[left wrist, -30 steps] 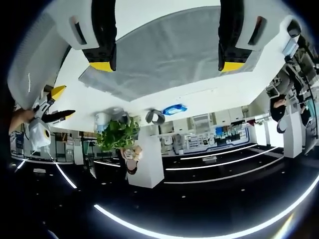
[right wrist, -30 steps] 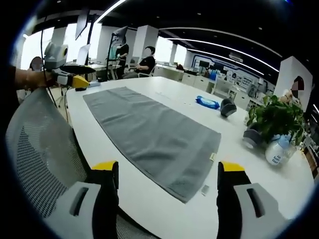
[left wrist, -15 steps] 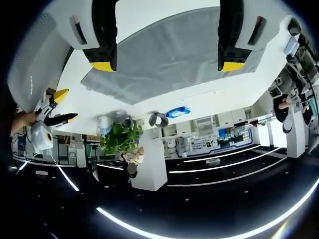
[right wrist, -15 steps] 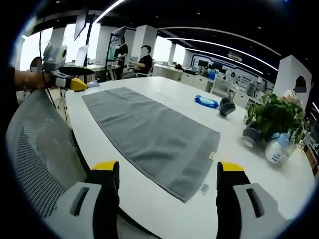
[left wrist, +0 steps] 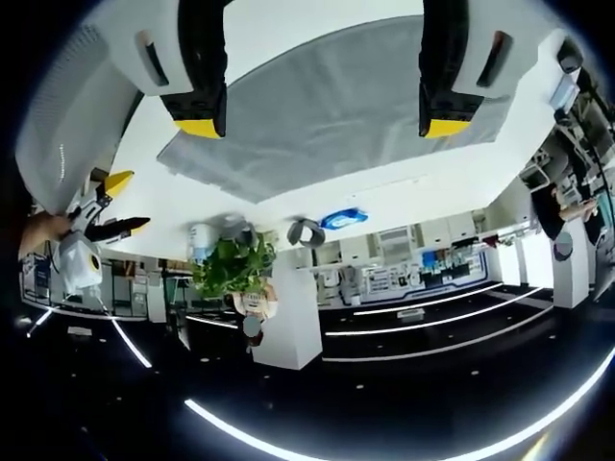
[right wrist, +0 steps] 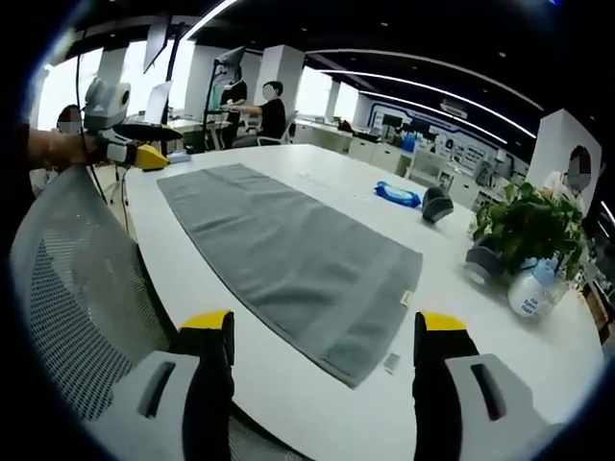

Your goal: Fold the towel on the table until its edges align and the towel forms a compact rectangular stack.

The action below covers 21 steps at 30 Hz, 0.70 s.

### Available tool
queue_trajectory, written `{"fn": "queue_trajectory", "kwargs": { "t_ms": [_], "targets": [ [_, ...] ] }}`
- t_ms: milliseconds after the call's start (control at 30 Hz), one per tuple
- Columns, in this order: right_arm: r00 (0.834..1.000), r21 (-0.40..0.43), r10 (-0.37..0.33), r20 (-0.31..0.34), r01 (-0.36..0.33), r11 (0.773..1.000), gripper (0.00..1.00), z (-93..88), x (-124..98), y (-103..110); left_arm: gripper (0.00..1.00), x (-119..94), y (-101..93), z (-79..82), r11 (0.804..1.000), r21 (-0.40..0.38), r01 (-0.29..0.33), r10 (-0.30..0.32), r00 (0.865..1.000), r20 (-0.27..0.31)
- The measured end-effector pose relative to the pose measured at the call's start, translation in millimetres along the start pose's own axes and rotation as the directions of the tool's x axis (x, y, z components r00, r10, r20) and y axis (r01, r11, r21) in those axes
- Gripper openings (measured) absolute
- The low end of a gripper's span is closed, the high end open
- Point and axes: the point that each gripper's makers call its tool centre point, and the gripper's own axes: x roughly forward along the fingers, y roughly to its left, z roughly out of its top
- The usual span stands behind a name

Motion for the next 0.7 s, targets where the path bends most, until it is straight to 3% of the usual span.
{"fn": "queue_trajectory", "kwargs": {
  "t_ms": [233,333,433,467,500,567,600,633,700],
  "targets": [
    [1.0,0.018,0.008,0.002,-0.008,1.0,0.69,-1.9,-0.4,-0.3,0.8,-3.5,2.4,1.6,1.0,0.006,-0.019,0.019,1.0,0.004],
    [0.999,0.02,-0.024,-0.041,0.025,0.999,0.65,-8.3,-2.6,-6.8,0.72,-7.7,2.3,5.7,1.0,-0.023,-0.014,0.015,1.0,0.027],
    [1.0,0.063,-0.005,-0.023,0.006,0.998,0.54,-6.2,-3.9,-9.4,0.62,-10.6,5.0,9.2,0.998,-0.063,-0.016,0.019,0.999,0.042],
    [0.999,0.047,0.006,-0.032,-0.005,0.999,0.48,-6.7,-3.3,-12.0,0.54,-10.7,5.4,9.0,0.997,-0.074,-0.014,0.016,0.999,0.034],
    [0.999,0.033,0.01,-0.052,-0.009,0.999,0.45,-8.7,-2.6,-15.2,0.45,-11.2,10.4,5.6,0.994,-0.095,-0.045,0.045,0.999,-0.005],
    [0.998,0.006,0.003,-0.066,-0.003,1.0,0.44,-8.2,0.1,-26.1,0.27,-10.0,17.4,-8.8,0.997,0.021,-0.07,0.072,0.989,-0.131],
    [0.998,0.009,0.002,-0.069,-0.002,1.0,0.44,-7.0,1.6,-30.4,0.19,-7.5,16.3,-12.3,0.996,0.077,-0.044,0.057,0.984,-0.166],
    [0.997,0.016,0.007,-0.075,-0.006,1.0,0.43,-6.8,4.5,-36.1,0.15,-2.4,13.7,-13.2,0.991,0.13,0.0,0.024,0.982,-0.188],
    [0.995,0.024,0.033,-0.097,-0.031,0.999,0.36,-8.3,10.9,-40.8,0.15,7.9,13.6,-6.1,0.991,0.134,0.015,0.009,0.984,-0.177]
  ]
}}
